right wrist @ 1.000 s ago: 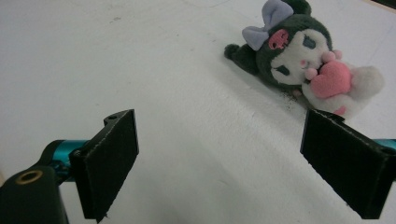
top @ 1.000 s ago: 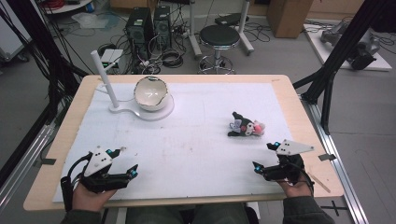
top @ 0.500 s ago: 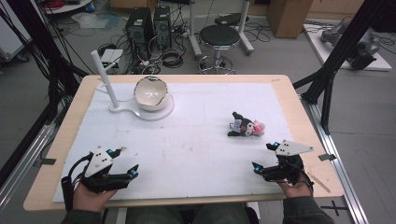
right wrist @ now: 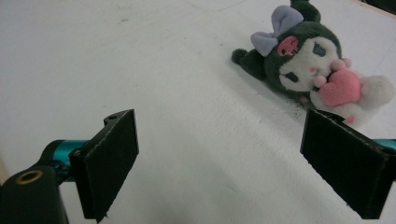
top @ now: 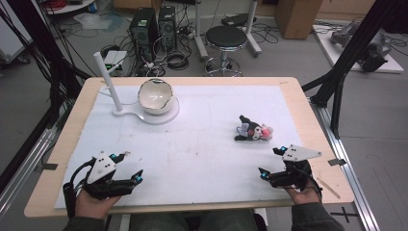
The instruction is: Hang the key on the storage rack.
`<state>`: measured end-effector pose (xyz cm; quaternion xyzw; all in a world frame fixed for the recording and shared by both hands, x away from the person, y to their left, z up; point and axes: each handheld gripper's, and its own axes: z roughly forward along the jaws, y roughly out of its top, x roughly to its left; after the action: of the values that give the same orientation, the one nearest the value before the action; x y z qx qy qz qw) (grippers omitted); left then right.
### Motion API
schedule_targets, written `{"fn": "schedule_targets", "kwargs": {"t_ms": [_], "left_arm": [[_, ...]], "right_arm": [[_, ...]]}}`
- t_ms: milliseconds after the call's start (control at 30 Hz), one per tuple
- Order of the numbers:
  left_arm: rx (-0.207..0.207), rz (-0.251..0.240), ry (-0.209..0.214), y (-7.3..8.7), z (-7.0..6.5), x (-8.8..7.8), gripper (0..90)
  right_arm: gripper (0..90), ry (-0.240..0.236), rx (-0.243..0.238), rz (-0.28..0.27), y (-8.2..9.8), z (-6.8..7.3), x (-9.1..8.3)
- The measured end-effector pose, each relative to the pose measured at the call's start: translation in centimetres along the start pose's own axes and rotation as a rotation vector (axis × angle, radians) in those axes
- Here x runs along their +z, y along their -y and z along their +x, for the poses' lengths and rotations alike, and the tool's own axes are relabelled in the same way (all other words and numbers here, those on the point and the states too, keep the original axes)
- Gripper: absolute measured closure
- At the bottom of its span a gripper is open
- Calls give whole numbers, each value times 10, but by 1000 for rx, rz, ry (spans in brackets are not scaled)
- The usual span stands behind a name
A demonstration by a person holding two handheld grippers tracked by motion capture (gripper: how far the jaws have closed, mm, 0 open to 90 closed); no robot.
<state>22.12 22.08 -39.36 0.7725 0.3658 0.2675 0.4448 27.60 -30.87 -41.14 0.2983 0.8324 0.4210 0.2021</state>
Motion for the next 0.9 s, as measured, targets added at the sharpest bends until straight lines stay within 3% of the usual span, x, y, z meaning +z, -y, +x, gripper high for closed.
{"fn": "schedule_targets", "kwargs": {"t_ms": [367,900], "left_arm": [[0,-7,-5,0,0,0,208],[-1,-11,-4,0,1,1,208]], "right_arm": [[104,-14,-22,34,-11,-5,6],[105,-18,-87,71,-50,-24,11]]}}
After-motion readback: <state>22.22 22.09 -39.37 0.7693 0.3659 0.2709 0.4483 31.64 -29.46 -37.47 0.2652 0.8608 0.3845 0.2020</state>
